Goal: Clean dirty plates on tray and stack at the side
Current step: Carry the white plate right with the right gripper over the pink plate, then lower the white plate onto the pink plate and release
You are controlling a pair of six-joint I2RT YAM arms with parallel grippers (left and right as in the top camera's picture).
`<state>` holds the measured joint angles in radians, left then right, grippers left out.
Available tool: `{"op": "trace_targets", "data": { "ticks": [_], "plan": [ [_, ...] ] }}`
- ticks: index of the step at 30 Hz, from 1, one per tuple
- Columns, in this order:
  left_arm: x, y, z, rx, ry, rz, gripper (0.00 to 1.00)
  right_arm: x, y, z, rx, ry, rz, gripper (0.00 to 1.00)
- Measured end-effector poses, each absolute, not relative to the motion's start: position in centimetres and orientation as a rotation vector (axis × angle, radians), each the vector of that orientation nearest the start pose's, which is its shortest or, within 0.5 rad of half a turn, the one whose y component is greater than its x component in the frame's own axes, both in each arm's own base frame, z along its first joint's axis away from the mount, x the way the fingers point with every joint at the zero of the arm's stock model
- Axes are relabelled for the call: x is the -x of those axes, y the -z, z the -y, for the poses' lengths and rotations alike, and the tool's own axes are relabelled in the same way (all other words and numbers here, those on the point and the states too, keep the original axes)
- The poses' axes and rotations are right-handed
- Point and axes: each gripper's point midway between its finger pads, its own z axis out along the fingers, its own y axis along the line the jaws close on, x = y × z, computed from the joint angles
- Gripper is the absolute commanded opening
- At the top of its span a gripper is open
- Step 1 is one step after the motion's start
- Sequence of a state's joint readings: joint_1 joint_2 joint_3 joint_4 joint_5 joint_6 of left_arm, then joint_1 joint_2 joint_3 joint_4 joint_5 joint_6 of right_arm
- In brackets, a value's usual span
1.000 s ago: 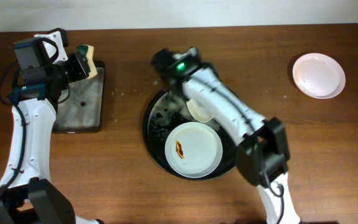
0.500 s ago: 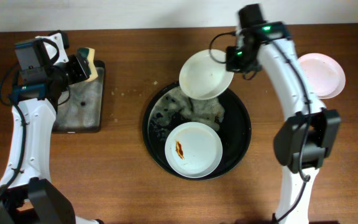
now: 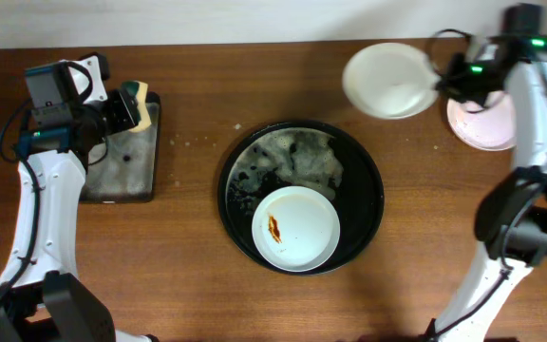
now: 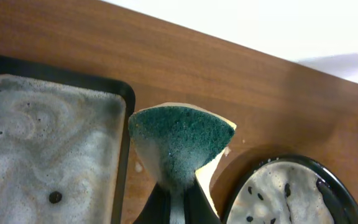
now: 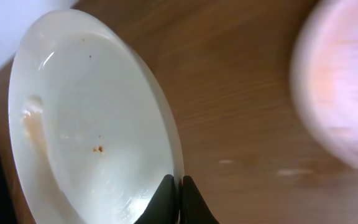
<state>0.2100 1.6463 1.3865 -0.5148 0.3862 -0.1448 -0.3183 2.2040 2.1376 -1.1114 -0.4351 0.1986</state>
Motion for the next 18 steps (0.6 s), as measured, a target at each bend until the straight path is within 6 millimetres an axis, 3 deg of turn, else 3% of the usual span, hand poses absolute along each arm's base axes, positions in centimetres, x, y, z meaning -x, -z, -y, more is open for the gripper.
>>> {"op": "trace_targets", "data": {
  "ticks": [4,5,9,13,18],
  "plan": [
    [-46.2,-20.8,-3.2,0.212,0.415,-2.302,0.01,-48.7,-15.5,18.1,-0.787,-0.443,-2.543,0.04],
    [-46.2,-20.9,-3.2,0.212,0.415,-2.302,0.01,-48.3,-15.5,19.1,-0.814,-0.425,-2.536,0.04],
    [-46.0,-20.6,-3.2,0.217,0.418,-2.314,0.01,-47.4,-15.5,22.5,-0.880,-0.347,-2.499,0.04],
    [-45.7,-20.3,-3.1,0.220,0.419,-2.330,0.01,-47.0,-15.3,24.4,-0.914,-0.317,-2.473,0.04],
    [-45.3,-19.8,-3.5,0.232,0.373,-2.360,0.01,-47.3,-12.5,26.3,-0.954,-0.314,-2.471,0.04]
  ]
}}
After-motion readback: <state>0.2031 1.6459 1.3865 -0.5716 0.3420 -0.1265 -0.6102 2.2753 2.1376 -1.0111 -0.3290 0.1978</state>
